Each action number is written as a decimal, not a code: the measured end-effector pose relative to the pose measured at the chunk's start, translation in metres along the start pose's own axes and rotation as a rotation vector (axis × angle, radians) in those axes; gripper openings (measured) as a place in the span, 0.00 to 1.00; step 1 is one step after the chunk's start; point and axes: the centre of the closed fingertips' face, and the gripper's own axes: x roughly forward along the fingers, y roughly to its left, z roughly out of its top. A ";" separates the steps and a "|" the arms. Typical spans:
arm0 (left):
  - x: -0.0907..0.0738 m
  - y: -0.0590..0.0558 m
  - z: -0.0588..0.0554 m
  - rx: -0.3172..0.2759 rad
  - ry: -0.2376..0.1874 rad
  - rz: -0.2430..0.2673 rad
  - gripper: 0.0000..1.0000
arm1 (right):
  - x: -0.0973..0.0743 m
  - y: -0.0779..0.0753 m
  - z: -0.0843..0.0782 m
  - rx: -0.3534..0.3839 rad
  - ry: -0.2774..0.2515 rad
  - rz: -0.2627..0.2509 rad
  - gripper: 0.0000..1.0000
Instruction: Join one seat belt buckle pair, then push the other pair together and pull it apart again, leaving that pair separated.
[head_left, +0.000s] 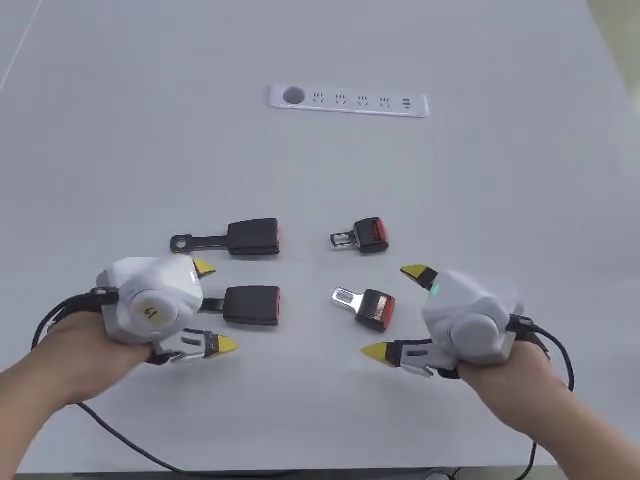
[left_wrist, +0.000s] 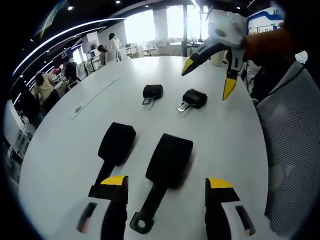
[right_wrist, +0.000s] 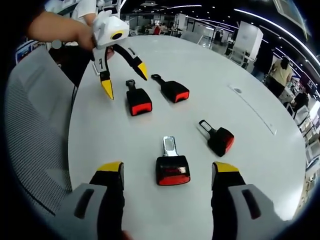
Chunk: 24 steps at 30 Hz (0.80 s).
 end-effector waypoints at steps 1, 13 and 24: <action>0.002 0.000 0.001 0.016 -0.001 -0.006 0.62 | 0.002 0.001 -0.001 0.001 0.002 0.008 0.67; 0.015 0.008 0.010 0.068 0.025 -0.040 0.56 | 0.017 -0.002 -0.014 0.006 0.027 0.010 0.58; 0.023 0.005 0.001 0.116 0.077 -0.074 0.54 | 0.026 -0.010 -0.024 -0.030 0.044 0.051 0.53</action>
